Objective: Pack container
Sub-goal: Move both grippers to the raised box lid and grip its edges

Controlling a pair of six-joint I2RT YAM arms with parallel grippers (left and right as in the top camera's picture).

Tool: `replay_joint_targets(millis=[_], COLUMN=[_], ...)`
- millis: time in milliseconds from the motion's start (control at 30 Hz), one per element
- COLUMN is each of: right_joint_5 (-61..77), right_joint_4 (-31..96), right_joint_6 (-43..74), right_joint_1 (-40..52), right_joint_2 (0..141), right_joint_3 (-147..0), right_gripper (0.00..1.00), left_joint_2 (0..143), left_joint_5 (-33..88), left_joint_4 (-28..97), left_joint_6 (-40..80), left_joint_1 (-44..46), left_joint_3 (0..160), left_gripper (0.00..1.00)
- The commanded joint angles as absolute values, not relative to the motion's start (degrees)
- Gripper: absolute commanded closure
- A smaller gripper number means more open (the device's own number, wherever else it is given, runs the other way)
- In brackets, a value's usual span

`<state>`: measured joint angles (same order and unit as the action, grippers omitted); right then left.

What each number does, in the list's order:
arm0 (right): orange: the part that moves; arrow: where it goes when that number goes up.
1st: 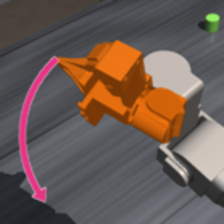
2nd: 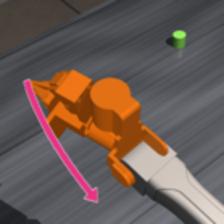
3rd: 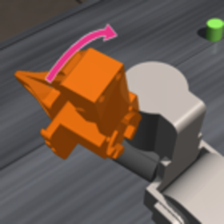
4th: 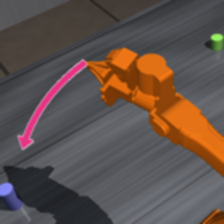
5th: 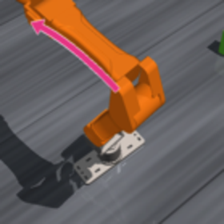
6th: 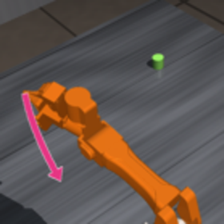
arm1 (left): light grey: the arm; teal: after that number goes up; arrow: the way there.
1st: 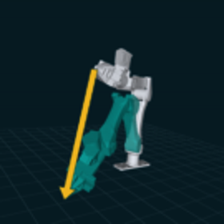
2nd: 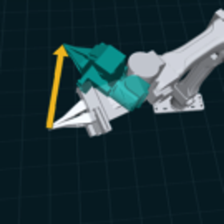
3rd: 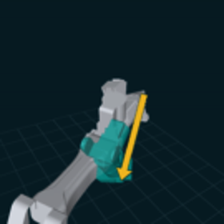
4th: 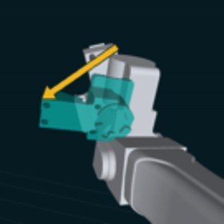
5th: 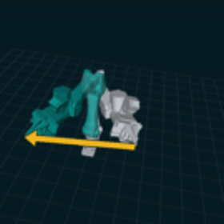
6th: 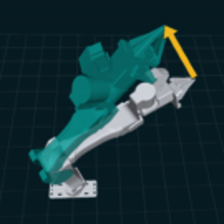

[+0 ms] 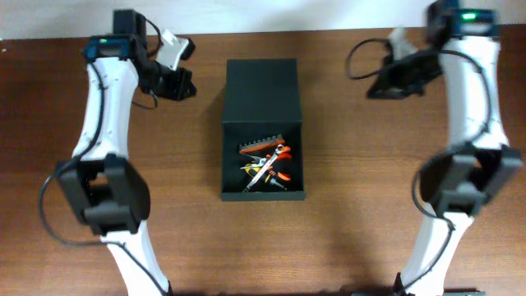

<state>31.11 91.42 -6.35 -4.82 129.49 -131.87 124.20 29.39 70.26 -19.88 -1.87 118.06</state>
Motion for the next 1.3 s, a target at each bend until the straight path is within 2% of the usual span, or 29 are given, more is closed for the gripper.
replay_joint_targets(millis=[0, 300, 600, 767, 933, 1033, 1067, 1133, 1167, 1267], right_joint_5=[35.2, 39.0, 46.0, 51.8, 52.3, 52.4, 52.3, 52.3, 52.3, 53.1], right_joint_4=[91.7, 89.8, 88.4, 87.0, 85.1, 81.3, 79.7, 77.5, 76.6, 74.7], right_joint_6=[-9.0, -10.5, -11.8, -13.4, -13.5, -11.2, -10.1, -9.3, -9.3, -9.4], right_joint_1=[-1.5, 1.9, 2.3, 3.0, 4.5, 5.5, 5.5, 5.5, 5.6, 5.6], right_joint_2=[136.4, 147.4, 152.2, 153.1, 153.1, 153.2, 153.2, 153.2, 153.2, 153.2], right_joint_3=[-131.7, -131.7, -131.7, -131.7, -131.7, -131.7, -131.7, -131.7, -131.7, -131.7], right_gripper=[0.96, 0.96, 0.95, 0.87, 0.86, 0.88, 0.96, 0.95, 0.91, 0.91], left_joint_2=[131.6, 142.2, 145.3, 145.3, 145.3, 145.3, 145.3, 145.3, 145.3, 145.3], left_joint_5=[36.1, 38.9, 39.8, 42.1, 43.4, 43.7, 43.7, 43.7, 43.8, 44.5], left_joint_4=[72.1, 71.6, 64.0, 60.8, 58.8, 58.7, 58.7, 58.7, 58.7, 58.3], left_joint_6=[-17.4, -17.3, -12.4, -10.4, -9.4, -9.4, -9.4, -9.4, -9.4, -9.4], left_joint_1=[-1.3, -0.6, 1.0, 1.0, 1.0, 1.0, 1.0, 1.0, 1.0, 1.1], left_joint_3=[117.8, 117.8, 117.8, 117.9, 117.9, 117.9, 117.9, 117.9, 117.9, 117.9], left_gripper=[0.98, 0.98, 0.98, 0.98, 0.98, 0.98, 0.98, 0.98, 0.98, 0.98])
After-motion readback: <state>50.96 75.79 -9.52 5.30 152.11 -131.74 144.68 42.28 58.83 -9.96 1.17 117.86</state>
